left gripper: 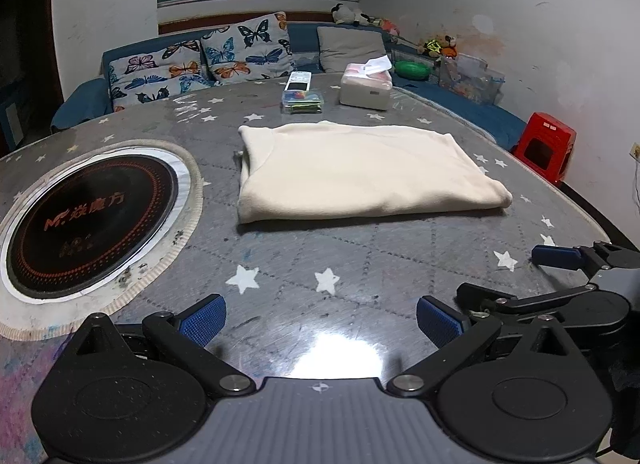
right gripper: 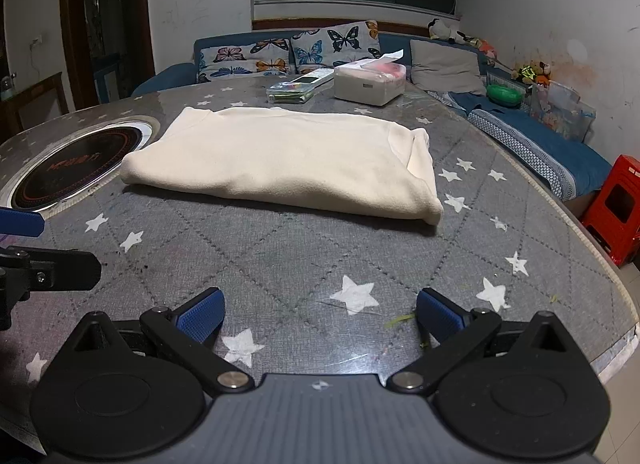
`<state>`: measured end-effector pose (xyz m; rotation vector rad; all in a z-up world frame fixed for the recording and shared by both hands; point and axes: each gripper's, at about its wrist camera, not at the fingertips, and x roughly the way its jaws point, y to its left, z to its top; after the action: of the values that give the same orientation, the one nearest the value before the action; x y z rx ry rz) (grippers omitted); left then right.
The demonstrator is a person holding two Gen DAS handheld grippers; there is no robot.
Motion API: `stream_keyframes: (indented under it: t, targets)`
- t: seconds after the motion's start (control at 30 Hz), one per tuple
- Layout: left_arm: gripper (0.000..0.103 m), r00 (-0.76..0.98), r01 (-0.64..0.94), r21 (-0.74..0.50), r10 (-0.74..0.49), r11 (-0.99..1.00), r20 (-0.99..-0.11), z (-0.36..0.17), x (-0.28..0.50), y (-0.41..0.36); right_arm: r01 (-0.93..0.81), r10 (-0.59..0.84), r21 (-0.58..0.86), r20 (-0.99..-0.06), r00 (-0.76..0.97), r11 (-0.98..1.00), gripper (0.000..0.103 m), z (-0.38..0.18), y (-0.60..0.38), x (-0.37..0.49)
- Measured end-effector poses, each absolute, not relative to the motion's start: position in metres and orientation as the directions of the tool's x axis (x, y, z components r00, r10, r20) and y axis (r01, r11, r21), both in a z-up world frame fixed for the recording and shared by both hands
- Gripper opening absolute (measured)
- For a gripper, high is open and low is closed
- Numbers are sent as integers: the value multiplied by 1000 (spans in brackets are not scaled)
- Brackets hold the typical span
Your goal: Fold clothes
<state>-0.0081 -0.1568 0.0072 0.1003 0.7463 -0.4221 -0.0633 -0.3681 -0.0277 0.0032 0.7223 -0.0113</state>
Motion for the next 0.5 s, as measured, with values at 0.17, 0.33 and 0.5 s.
stream_keyframes:
  t: [0.17, 0.33, 0.5]
  targets:
    - [103, 656, 410, -55, -336, 910, -676, 8, -8, -159, 13, -11, -2, -660, 751, 1000, 103, -28, -368, -64]
    - [103, 655, 411, -55, -337, 910, -676, 8, -10, -161, 18, -15, -2, -662, 749, 1000, 103, -27, -367, -64]
    - [103, 656, 415, -53, -338, 908, -675, 8, -12, -162, 26, -20, 0, -662, 749, 1000, 103, -27, -367, -64]
